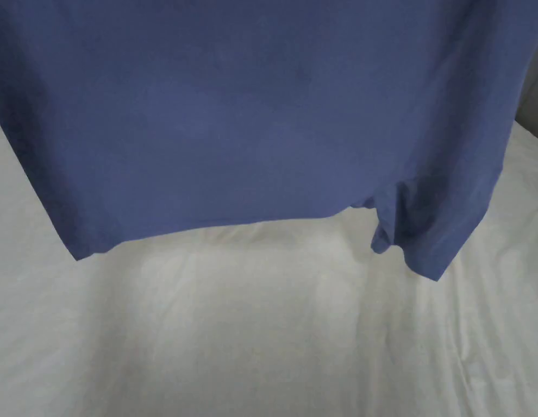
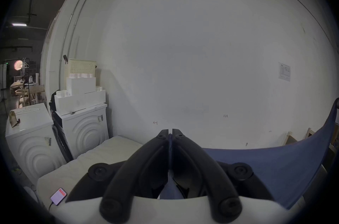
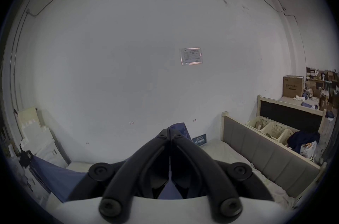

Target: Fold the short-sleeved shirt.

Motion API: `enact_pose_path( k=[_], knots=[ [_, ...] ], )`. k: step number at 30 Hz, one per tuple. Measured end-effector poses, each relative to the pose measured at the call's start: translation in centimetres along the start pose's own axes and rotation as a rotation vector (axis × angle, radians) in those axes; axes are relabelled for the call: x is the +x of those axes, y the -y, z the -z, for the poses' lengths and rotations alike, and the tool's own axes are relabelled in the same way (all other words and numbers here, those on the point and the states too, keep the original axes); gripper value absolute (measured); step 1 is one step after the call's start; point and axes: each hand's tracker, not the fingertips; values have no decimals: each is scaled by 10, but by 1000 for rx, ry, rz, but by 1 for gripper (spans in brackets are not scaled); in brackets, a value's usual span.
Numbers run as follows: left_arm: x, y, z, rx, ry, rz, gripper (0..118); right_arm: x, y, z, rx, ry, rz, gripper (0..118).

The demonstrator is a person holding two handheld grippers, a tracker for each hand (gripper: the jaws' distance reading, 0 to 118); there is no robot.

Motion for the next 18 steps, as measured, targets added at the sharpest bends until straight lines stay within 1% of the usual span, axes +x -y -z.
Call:
enact_pose_path(
  k=[5, 7, 8, 9, 10, 13, 16, 18],
  knots=[
    [20, 5, 50, 34, -34, -9, 1, -9, -2, 36, 34, 14, 18, 3],
    [21, 11, 66, 48, -10, -44, 1, -10, 1, 54, 30, 24, -7, 3],
    [22, 16, 72, 49, -15, -44, 1, -9, 5, 59, 34, 12, -21, 3],
    [25, 21, 80, 42, -22, -41, 1, -9, 10, 65, 39, 23, -29, 3],
    [27, 26, 87, 24, -29, -33, 1, -9, 18, 71, 38, 33, -25, 3],
    [31, 48, 103, -6, -31, 9, 1, 0, 38, 88, 7, 26, 34, 3],
    [34, 84, 107, -72, -31, 75, 1, 11, 68, 103, -35, 26, 26, 3],
    [32, 110, 106, -124, -18, 77, 1, 22, 91, 112, -94, 29, 40, 3]
  ],
)
